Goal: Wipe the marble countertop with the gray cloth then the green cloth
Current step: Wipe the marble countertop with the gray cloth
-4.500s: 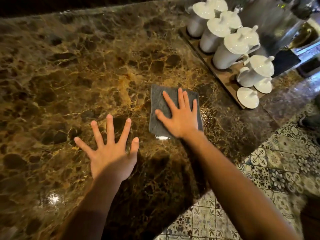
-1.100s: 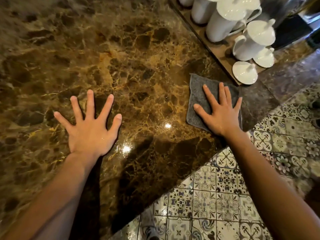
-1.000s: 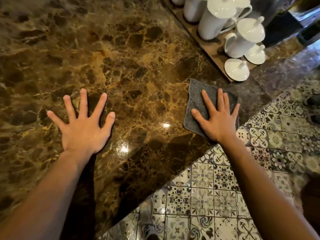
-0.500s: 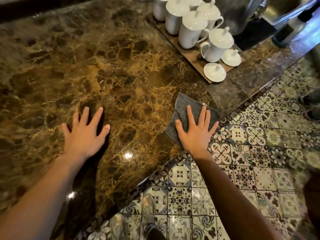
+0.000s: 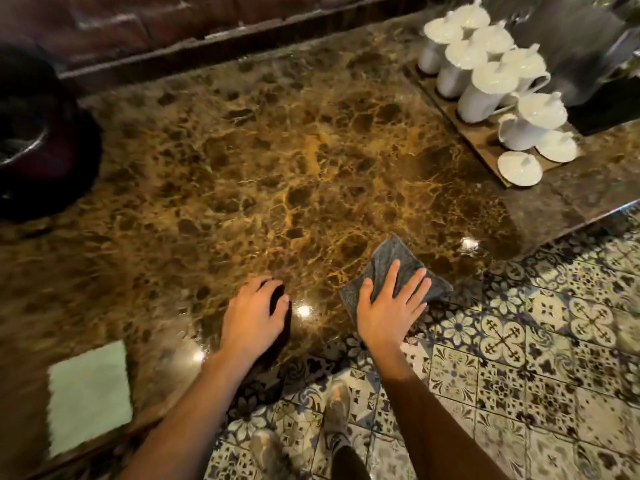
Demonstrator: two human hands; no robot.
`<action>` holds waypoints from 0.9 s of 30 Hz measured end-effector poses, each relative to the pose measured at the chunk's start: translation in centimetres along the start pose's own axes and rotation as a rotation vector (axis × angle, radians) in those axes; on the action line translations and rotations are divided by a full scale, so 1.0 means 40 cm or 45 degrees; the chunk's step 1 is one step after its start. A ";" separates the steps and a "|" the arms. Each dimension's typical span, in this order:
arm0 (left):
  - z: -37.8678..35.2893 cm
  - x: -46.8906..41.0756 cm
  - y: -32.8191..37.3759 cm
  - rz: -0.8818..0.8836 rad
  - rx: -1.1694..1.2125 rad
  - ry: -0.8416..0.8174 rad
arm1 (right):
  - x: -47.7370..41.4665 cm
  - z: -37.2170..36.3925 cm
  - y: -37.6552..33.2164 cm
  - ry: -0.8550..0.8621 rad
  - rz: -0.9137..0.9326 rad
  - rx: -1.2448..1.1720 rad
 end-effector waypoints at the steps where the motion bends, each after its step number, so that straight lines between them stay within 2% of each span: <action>1: 0.000 0.025 -0.024 0.022 0.049 -0.003 | 0.034 -0.019 -0.019 -0.003 0.006 -0.020; 9: -0.035 0.183 -0.230 0.337 0.462 -0.114 | 0.312 -0.155 -0.172 -0.061 0.067 -0.053; 18: -0.091 0.271 -0.319 0.577 0.955 -0.281 | 0.561 -0.281 -0.280 -0.151 0.012 -0.034; 27: -0.070 0.315 -0.411 0.631 0.765 -0.237 | 0.648 -0.297 -0.346 -0.354 -0.059 0.105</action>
Point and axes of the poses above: each hand's wrist, its own x-axis away from the middle knuckle, its own z-axis out of the back of the hand, y = z × x, the point moved 9 cm from there along -x, towards the middle knuckle, and after that the axes turned 11 degrees about -x, right-handed, at the moved point
